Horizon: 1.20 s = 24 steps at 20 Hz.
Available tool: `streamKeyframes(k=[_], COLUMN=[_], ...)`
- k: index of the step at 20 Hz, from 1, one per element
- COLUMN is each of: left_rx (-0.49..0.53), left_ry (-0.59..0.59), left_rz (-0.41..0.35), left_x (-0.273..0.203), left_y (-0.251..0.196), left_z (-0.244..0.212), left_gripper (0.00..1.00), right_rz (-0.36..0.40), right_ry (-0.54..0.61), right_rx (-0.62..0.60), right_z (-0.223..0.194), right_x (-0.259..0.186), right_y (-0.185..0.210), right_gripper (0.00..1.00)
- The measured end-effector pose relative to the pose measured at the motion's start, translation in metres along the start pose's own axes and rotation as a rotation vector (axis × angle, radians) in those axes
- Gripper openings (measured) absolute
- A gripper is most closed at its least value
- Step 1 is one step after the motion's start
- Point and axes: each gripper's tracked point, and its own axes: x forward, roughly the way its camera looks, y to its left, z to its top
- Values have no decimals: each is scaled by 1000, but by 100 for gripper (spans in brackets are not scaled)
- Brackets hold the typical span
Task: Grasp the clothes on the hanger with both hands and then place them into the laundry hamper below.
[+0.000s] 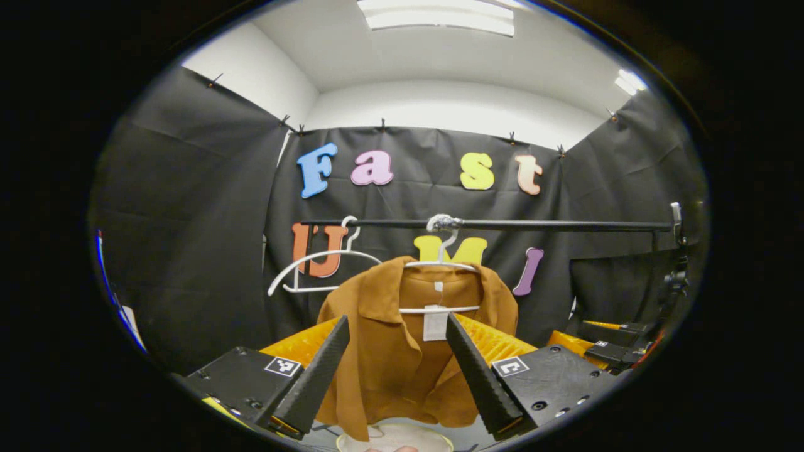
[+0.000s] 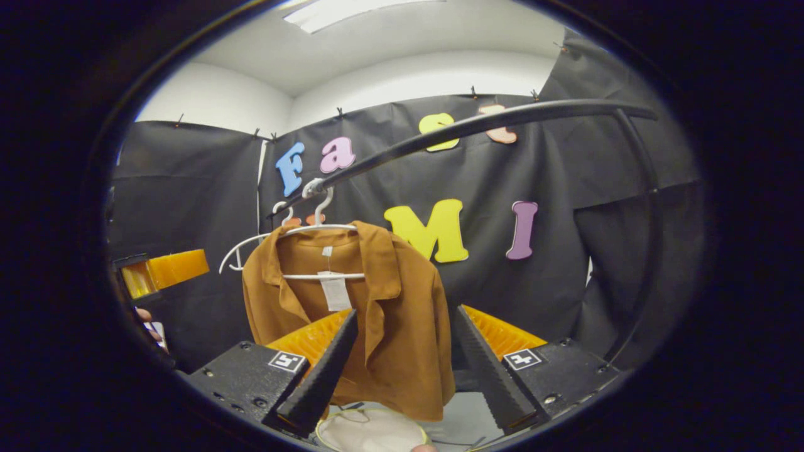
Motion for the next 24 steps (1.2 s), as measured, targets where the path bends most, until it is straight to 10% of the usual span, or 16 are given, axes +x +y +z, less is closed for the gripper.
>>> streamKeyframes(k=[16,24], left_rx=[-86,-175], left_ry=[151,216], left_rz=[78,71], left_x=[76,136], left_y=[-11,12], left_z=[-72,-97], left_gripper=[100,95], right_rz=[163,123], right_ry=[230,268], right_rx=[209,334], right_z=[-45,-54], right_x=[112,177], right_y=[19,22], right_gripper=[97,96])
